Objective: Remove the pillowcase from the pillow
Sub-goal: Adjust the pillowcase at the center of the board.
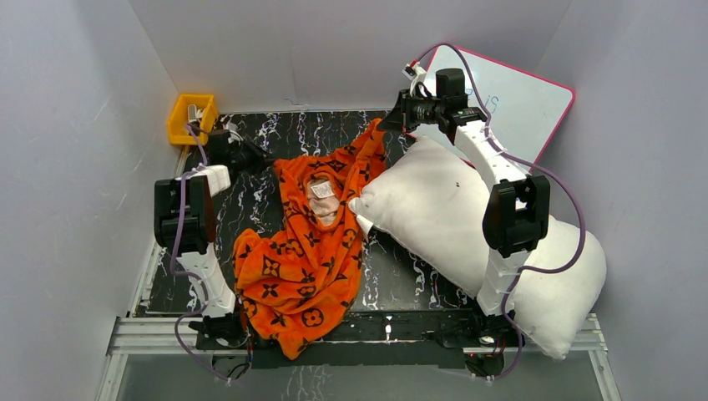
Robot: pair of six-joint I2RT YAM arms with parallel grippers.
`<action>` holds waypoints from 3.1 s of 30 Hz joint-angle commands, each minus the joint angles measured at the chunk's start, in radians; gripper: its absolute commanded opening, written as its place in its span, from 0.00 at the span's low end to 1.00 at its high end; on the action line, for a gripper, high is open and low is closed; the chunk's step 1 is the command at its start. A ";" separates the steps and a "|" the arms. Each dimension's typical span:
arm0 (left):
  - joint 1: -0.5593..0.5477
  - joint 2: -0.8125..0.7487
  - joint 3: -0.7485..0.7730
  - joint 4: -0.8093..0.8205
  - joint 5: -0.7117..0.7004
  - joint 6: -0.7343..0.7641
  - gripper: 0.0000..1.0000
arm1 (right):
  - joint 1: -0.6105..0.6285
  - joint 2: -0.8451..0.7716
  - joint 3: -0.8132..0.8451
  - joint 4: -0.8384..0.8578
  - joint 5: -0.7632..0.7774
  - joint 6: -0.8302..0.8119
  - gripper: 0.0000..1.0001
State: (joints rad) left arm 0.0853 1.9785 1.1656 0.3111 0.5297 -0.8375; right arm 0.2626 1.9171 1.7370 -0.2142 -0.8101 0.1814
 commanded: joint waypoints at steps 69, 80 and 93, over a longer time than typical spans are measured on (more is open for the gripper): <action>-0.358 -0.772 -0.602 -0.084 -0.461 0.069 0.70 | -0.003 -0.072 -0.114 -0.034 0.042 0.000 0.00; -0.329 -0.753 -0.632 -0.025 -0.330 0.026 0.61 | -0.002 -0.063 -0.124 -0.025 0.041 0.012 0.00; -0.329 -0.744 -0.688 -0.008 -0.293 0.002 0.56 | -0.002 -0.061 -0.122 -0.016 0.042 0.031 0.00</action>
State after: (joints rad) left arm -0.2459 1.2236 0.4782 0.2863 0.2165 -0.8318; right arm 0.2630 1.8980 1.6077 -0.2665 -0.7586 0.2066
